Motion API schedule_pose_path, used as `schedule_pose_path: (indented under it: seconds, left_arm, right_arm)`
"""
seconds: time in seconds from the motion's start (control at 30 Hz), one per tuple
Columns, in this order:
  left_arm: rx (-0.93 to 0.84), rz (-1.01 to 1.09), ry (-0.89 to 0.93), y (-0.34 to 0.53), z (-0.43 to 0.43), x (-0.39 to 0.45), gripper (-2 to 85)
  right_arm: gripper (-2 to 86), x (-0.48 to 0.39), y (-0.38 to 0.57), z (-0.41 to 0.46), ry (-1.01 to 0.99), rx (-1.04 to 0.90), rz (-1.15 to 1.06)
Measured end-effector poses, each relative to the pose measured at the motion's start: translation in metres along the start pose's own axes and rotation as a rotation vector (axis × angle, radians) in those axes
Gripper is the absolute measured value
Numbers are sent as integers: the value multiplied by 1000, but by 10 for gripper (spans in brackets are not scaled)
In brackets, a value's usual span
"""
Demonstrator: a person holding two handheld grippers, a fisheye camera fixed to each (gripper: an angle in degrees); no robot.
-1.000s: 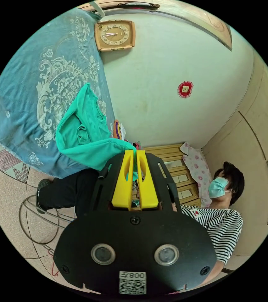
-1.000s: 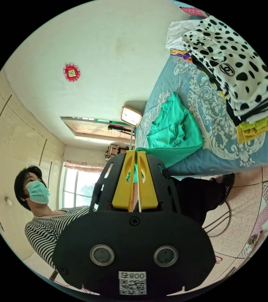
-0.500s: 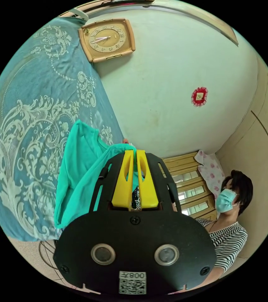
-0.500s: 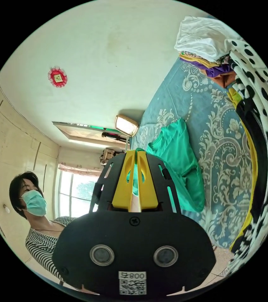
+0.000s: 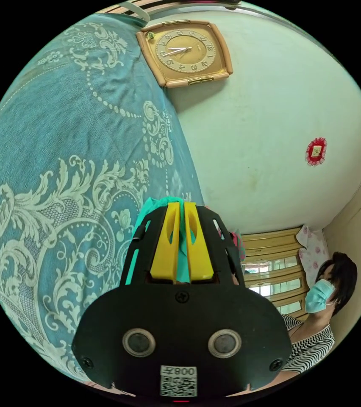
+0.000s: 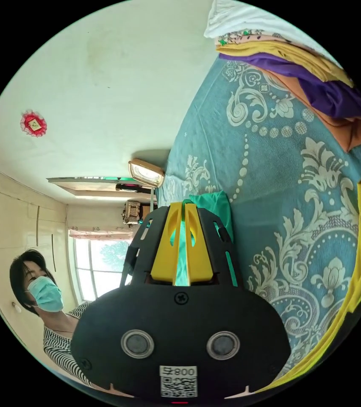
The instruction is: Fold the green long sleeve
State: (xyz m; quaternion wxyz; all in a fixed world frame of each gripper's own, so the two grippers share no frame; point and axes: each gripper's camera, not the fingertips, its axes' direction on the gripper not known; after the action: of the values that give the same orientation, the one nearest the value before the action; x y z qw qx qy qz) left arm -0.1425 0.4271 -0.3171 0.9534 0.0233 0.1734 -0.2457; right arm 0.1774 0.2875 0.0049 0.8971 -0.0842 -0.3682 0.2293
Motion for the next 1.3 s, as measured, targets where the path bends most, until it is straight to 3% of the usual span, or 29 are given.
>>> schedule_pose_path:
  seconds: [0.1,0.27,0.43,0.57,0.8,1.07,1.3]
  left_arm:
    - [5,-51,-42,-19,23,-23,41]
    - [161,-39,64,-41,34,-43,57]
    - [-50,72,45,-46,88,-32,63]
    - [-236,108,5,-45,153,-32,81]
    - [-265,64,-44,-68,213,-48,82]
    - [-224,16,-20,-102,258,-69,12]
    - [-178,56,-33,-130,284,-68,4]
  right_arm:
    - [8,6,-25,20,40,-25,46]
    - [18,-5,-48,32,59,10,51]
    - [30,-38,-50,32,163,72,-22]
    - [48,-83,-43,71,307,-37,-180]
    - [63,-109,-61,130,437,-105,-197]
    - [12,-112,-83,161,383,-103,-119]
    - [1,-130,-99,172,327,-74,-141]
